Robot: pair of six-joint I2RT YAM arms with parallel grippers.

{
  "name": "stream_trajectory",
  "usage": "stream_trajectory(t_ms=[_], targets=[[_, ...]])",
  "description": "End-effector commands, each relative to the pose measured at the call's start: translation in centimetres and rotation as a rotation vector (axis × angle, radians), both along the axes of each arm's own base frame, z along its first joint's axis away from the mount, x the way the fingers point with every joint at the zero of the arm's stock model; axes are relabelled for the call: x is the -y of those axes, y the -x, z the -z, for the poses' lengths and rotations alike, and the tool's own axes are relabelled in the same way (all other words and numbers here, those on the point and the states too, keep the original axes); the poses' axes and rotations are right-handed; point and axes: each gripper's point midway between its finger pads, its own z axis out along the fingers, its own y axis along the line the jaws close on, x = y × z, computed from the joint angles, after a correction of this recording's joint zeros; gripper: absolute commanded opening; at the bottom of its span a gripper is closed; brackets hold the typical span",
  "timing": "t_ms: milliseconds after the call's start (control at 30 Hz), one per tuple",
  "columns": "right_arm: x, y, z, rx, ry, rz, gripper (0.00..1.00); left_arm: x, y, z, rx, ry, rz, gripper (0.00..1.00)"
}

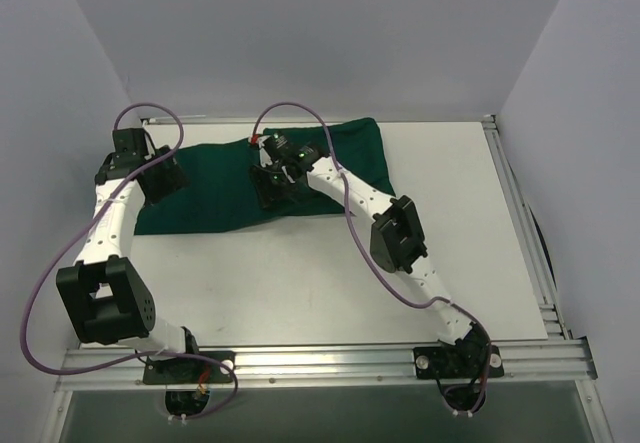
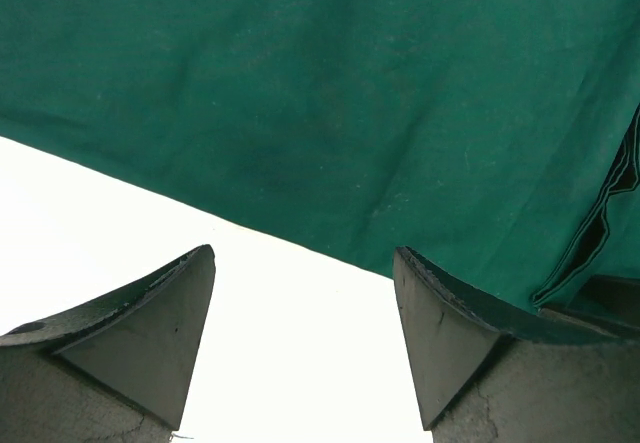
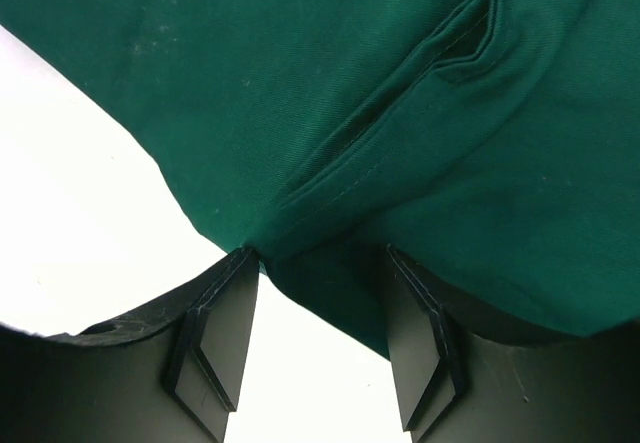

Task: Open and lay out the surgical kit
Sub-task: Open the surgical kit at the center of the board.

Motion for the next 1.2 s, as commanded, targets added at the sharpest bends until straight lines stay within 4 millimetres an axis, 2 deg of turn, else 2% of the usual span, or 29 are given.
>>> stream_trajectory(t_ms=[0, 167, 300, 400, 533, 600, 667, 733, 933, 1033, 1067, 1133, 1167], targets=[[-0.9, 0.6, -0.8, 0.022, 0.0, -0.019, 0.51, 0.3, -0.3, -1.8, 0.064, 0.006, 0.006, 0.81], [-0.9, 1.0, 0.0, 0.008, 0.017, -0.02, 0.52, 0.3, -0.4, -1.6, 0.067, 0.005, 0.008, 0.81], [-1.0, 1.0, 0.1, 0.014, 0.024, -0.015, 0.48, 0.8, -0.6, -1.7, 0.075, 0.025, 0.026, 0.81], [-1.0, 0.7, 0.2, 0.013, 0.018, -0.005, 0.39, 0.8, -0.6, -1.3, 0.067, 0.028, 0.028, 0.81], [-1.2, 0.4, 0.1, 0.01, 0.006, 0.001, 0.19, 1.1, -0.7, -1.1, 0.067, 0.037, 0.033, 0.81], [-1.4, 0.3, 0.1, 0.002, -0.011, 0.0, 0.15, 1.2, -0.7, -0.9, 0.063, 0.042, 0.034, 0.81], [-1.5, -0.1, -0.1, 0.004, -0.025, 0.006, 0.03, 1.4, -0.9, -0.9, 0.063, 0.05, 0.036, 0.81], [-1.4, -0.5, -0.4, 0.008, -0.031, 0.022, 0.0, 1.5, -1.0, -0.8, 0.063, 0.053, 0.039, 0.81], [-0.4, -2.8, -3.7, 0.052, -0.1, 0.089, 0.0, 1.6, -1.3, -0.6, 0.059, 0.056, 0.041, 0.81], [0.8, -4.4, -6.2, 0.068, -0.162, 0.138, 0.0, 1.6, -1.4, -0.2, 0.052, 0.061, 0.039, 0.81], [1.7, -4.9, -7.0, 0.062, -0.181, 0.166, 0.0, 1.6, -1.4, -0.1, 0.049, 0.063, 0.04, 0.81], [2.7, -5.6, -7.7, 0.06, -0.193, 0.186, 0.0, 1.6, -1.5, -0.1, 0.046, 0.064, 0.039, 0.81], [3.1, -5.8, -8.6, 0.069, -0.206, 0.192, 0.0, 1.6, -1.6, 0.0, 0.044, 0.063, 0.04, 0.81]])
